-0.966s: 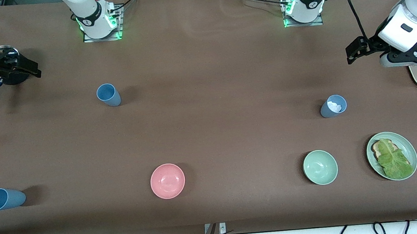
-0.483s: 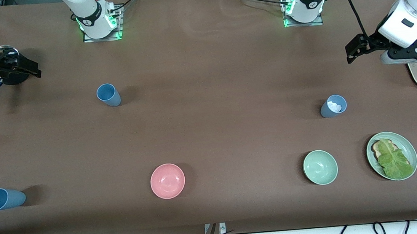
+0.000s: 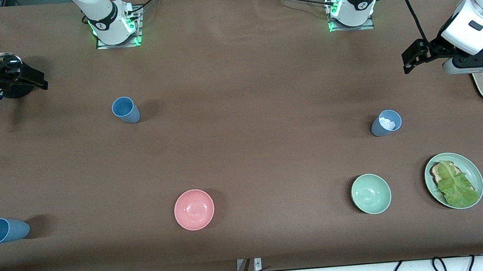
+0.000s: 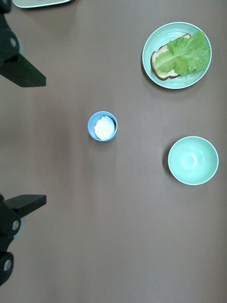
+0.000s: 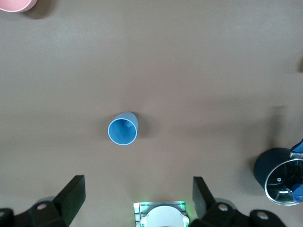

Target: Stack blue cups with both arms

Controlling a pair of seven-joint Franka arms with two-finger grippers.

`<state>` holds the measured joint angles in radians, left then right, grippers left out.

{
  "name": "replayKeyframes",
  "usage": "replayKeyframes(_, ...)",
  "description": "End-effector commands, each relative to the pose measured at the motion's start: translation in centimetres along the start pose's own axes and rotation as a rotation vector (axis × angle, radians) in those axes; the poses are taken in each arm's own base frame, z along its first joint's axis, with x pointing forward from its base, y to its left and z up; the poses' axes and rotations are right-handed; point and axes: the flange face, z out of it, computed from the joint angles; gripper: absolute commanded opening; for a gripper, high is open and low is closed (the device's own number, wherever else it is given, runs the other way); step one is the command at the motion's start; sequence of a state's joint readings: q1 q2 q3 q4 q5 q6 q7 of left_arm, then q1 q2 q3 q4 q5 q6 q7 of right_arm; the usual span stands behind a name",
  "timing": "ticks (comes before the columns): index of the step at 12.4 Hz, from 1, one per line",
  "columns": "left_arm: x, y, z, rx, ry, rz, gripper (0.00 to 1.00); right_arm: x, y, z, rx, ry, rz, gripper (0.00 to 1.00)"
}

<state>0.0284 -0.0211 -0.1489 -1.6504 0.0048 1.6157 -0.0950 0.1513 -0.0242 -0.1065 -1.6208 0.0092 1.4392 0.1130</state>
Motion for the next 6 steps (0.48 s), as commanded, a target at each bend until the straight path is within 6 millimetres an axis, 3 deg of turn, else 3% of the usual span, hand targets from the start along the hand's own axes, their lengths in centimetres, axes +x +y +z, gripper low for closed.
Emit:
replayKeyframes(1,0.41,-0.23,-0.55,-0.013,-0.006,0.006,1.0,-0.17,-0.18,-0.63,0.008,-0.005,-0.01,1.0)
replayKeyframes(6,0.34,0.19,-0.53,-0.013,-0.009,0.005,1.0,-0.16,-0.1,-0.56,0.008,-0.006,-0.008,1.0)
